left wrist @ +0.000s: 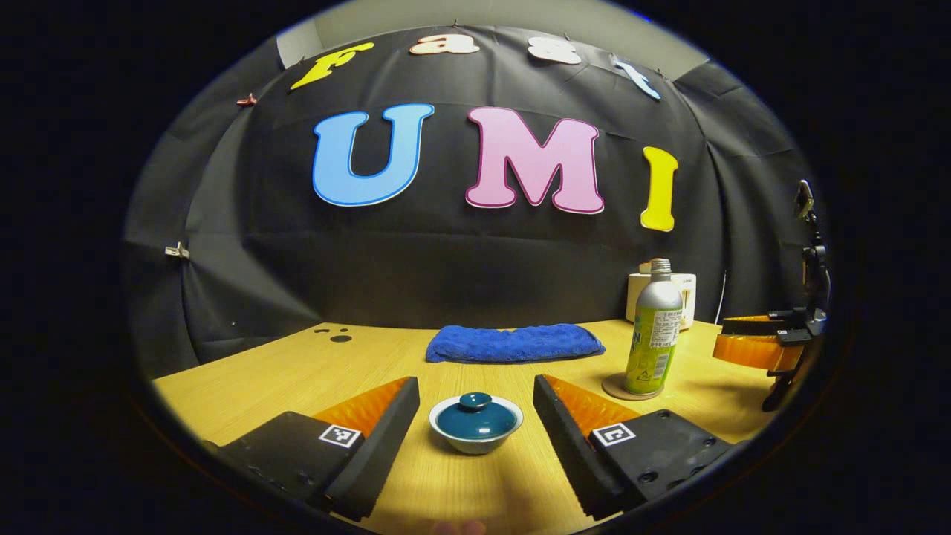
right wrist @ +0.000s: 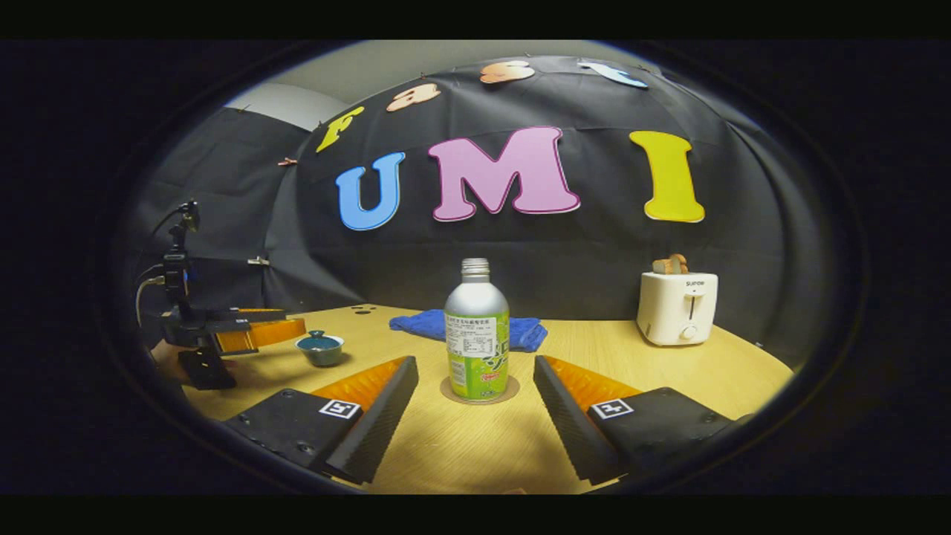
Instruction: Open the teacup lid with one hand, grasp the water bottle and pour water into the teacup with the other hand; after pouring, place the water bottle on the coaster and then close the teacup lid.
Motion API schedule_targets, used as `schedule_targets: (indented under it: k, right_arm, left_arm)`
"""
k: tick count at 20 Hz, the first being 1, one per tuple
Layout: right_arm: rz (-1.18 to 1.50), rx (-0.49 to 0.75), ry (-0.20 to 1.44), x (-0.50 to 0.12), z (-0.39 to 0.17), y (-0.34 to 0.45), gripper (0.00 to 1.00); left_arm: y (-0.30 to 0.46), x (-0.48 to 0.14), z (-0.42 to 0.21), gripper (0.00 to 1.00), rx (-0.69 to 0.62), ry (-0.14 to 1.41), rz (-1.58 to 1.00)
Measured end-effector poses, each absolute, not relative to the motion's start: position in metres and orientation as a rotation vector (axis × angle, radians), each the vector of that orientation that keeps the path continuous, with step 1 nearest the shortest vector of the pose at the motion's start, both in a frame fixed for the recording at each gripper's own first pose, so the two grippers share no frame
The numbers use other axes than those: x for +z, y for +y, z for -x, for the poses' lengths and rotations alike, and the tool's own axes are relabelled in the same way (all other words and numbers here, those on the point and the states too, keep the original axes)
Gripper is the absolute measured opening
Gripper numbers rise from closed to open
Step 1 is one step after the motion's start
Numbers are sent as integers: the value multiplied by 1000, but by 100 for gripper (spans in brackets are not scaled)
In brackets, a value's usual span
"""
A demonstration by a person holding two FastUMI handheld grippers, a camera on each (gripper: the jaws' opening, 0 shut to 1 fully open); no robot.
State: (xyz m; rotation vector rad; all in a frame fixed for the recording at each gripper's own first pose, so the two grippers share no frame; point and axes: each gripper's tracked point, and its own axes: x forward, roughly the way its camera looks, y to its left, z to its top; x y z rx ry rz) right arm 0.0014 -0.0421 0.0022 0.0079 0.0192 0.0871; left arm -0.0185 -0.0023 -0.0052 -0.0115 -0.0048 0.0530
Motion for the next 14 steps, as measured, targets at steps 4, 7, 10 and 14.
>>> schedule_targets:
  k: [4,7,10,14]
  right_arm:
    - [-6,40,19,3,-2,-50,96]
    - [-6,40,18,2,0,-48,96]
    - [-6,42,18,3,0,-47,96]
    - [-6,53,18,3,1,-44,96]
  left_arm:
    - [-13,-2,24,97,20,-9,7]
    - [-12,-3,24,97,20,-9,7]
    - [-12,-2,24,97,20,-10,7]
    - [-12,-2,24,97,20,-9,6]
